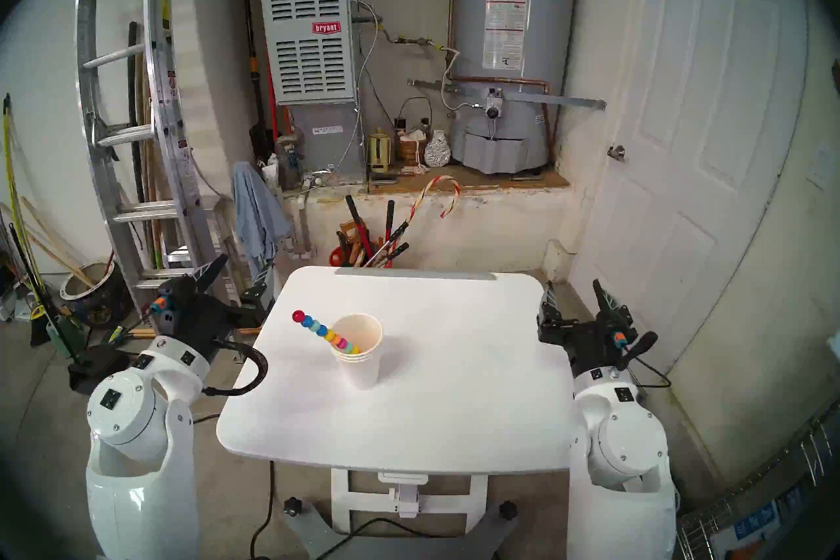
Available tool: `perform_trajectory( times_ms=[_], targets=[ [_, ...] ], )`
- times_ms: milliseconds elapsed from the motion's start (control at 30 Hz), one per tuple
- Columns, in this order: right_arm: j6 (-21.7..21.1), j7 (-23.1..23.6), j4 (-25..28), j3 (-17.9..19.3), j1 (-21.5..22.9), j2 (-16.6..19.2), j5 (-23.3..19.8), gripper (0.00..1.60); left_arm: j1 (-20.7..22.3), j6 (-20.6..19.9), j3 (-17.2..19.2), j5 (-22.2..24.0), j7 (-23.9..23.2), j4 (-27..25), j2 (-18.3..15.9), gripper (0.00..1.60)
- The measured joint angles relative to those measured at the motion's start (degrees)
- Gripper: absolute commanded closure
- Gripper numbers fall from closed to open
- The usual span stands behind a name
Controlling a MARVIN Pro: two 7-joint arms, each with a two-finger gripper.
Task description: Switch the marker to another color
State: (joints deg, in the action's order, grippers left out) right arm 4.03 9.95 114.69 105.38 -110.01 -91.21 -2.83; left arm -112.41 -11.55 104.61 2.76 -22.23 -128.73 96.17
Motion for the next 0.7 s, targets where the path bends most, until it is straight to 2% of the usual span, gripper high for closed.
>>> perform_trajectory(
  times_ms=[267,700],
  targets=[
    [0.6,0.8,0.0,0.0,-0.1,0.1,-0.5,0.0,-0.6,0.8,0.1,0.4,-0.8,0.1,0.1,0.0],
    [0.4,1.7,0.1,0.0,-0.1,0.2,-1.5,0.0,-0.5,0.8,-0.6,0.0,0.3,0.1,0.4,0.0]
  ],
)
